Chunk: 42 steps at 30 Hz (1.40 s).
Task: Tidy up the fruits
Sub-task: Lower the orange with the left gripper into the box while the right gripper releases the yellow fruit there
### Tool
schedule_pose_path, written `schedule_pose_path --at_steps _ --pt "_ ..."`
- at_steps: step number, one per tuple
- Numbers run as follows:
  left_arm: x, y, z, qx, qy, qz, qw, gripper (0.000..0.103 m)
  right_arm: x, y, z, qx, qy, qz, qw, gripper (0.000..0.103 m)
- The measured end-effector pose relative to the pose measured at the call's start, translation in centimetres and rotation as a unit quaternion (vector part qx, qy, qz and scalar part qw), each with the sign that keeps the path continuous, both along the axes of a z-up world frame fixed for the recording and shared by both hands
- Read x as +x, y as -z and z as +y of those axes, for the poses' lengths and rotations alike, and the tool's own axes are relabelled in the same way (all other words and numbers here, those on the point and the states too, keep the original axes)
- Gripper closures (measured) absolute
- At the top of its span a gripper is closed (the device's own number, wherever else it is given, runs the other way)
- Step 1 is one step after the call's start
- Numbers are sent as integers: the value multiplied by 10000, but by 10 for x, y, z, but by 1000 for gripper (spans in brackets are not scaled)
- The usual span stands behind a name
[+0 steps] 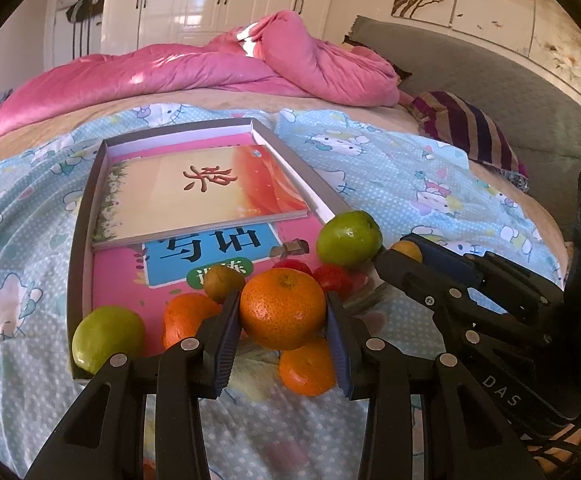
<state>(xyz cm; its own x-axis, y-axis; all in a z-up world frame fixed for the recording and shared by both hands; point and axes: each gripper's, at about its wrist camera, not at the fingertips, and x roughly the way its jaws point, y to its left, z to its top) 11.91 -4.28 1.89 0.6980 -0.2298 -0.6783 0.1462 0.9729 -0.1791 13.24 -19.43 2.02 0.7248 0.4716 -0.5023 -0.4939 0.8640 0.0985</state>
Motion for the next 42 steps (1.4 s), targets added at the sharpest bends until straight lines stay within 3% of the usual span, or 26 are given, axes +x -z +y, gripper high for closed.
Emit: schedule_pose_path --at_steps 10,15,34,42 --pt "3 4 6 -1 -9 -79 10000 62 5 2 7 -109 -68 -4 9999 79" --pt "3 5 3 182 52 -154 9997 62 6 6 10 -185 -94 71 9998 79" --pt "10 9 -1 128 144 -97 9998 61 15 14 7 -295 193 180 9992 77" --pt "9 9 -4 145 154 -110 9997 61 12 12 3 -263 226 129 9993 61"
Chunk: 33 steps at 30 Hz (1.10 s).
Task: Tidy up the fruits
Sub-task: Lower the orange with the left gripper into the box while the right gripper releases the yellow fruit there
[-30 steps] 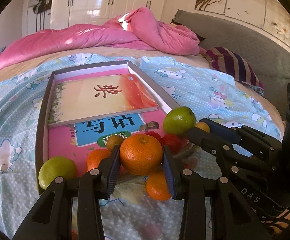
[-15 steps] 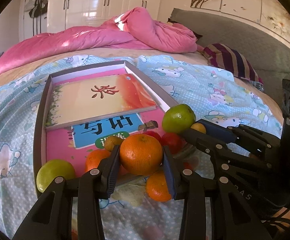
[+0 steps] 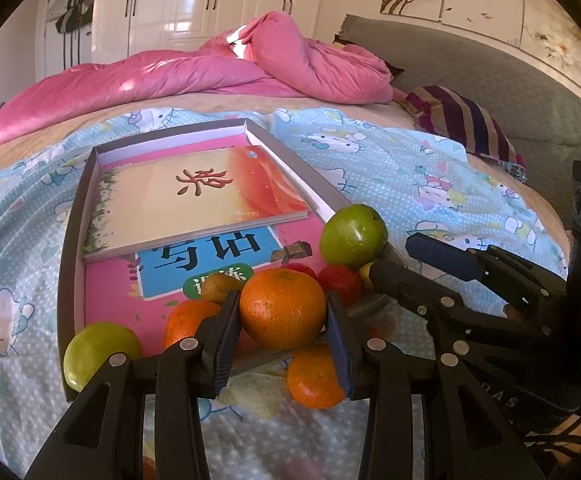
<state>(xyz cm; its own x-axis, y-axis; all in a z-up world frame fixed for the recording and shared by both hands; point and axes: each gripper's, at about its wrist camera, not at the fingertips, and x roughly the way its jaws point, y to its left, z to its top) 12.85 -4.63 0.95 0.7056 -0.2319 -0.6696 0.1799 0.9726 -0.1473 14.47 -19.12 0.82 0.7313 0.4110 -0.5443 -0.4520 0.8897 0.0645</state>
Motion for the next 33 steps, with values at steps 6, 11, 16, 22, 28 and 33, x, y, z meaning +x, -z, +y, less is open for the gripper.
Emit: schedule_pose_path --at_steps 6,11,16,22,28,33 --pt "0 -1 2 -26 -18 22 10000 59 1 0 -5 50 93 31 9999 57" --pt "0 -1 3 -78 24 34 10000 51 1 -1 -6 67 123 37 9999 54" --pt "-1 -3 3 -120 45 40 9999 49 1 -1 -8 70 151 46 9999 54" --pt "-6 -9 10 -241 -23 -46 9997 45 -1 -2 -10 92 172 19 9998 50" --pt "-18 -23 31 -473 -202 -365 9980 37 -6 -5 -12 159 144 -20 9998 45" --pt "-29 -23 44 -417 -287 -323 9982 36 -13 -7 -13 209 55 -33 9998 41"
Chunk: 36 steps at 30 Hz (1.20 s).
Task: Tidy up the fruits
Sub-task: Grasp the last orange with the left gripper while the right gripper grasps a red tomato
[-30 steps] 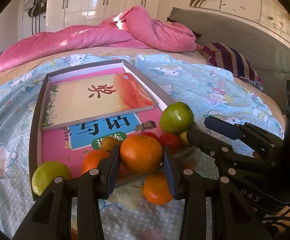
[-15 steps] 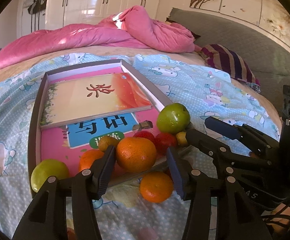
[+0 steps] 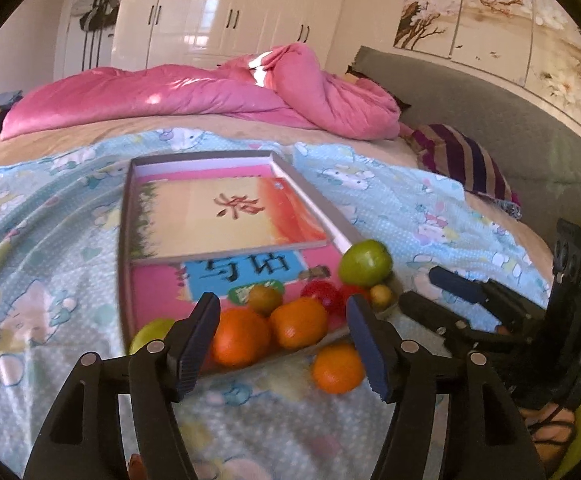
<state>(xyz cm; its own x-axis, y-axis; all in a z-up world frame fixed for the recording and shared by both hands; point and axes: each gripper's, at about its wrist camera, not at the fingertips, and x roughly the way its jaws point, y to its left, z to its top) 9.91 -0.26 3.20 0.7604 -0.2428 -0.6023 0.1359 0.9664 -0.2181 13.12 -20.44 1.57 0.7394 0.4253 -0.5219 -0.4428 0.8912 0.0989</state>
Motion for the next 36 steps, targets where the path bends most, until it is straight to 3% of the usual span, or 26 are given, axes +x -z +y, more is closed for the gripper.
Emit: schedule_pose_path --at_steps 9,14,21,29,36 --pt "-18 13 0 -281 344 408 9982 36 -15 7 8 -193 -241 268 9992 39" --pt "-22 23 -16 -340 539 604 9961 36 -20 16 16 -603 -269 381 9971 39" --pt "-8 42 -23 -433 421 988 9933 37 -22 28 20 -908 -307 533 9940 39" --pt "12 52 -37 -628 547 1178 9895 58 -17 34 23 -1011 -361 593 9925 39" --pt "23 55 -43 -521 584 1258 9890 64 -10 39 29 -1134 -436 501 9913 41"
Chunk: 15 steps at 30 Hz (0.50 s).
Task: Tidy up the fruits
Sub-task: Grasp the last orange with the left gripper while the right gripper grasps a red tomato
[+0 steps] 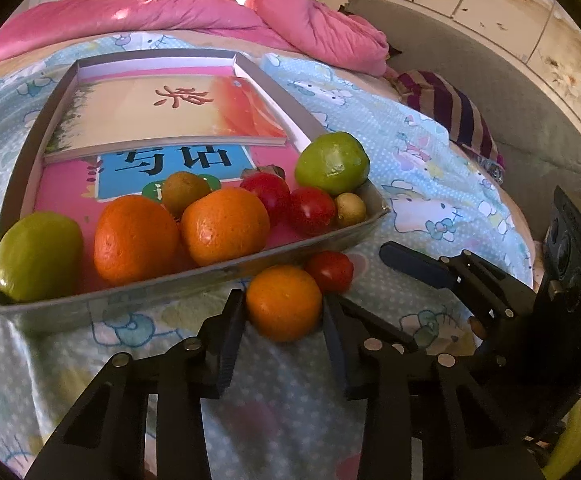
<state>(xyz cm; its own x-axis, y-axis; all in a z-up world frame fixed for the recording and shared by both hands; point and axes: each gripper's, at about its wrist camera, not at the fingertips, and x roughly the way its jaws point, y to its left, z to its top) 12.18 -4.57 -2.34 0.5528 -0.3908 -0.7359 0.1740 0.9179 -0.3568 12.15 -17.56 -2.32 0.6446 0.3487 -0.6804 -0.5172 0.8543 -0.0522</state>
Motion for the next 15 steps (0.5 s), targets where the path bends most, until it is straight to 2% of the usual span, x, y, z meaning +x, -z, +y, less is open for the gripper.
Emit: schedule_pose_path --at_steps 7,12,15 --pt "-9 -1 20 25 -138 85 9999 65 2 0 12 -70 -324 -115 9994 49" --pt "-20 -2 42 -37 -313 99 9995 65 1 4 32 -241 -630 -72 9977 74" --pt "-27 -6 50 -44 -397 89 9992 65 -1 3 37 -311 -677 -153 9971 76"
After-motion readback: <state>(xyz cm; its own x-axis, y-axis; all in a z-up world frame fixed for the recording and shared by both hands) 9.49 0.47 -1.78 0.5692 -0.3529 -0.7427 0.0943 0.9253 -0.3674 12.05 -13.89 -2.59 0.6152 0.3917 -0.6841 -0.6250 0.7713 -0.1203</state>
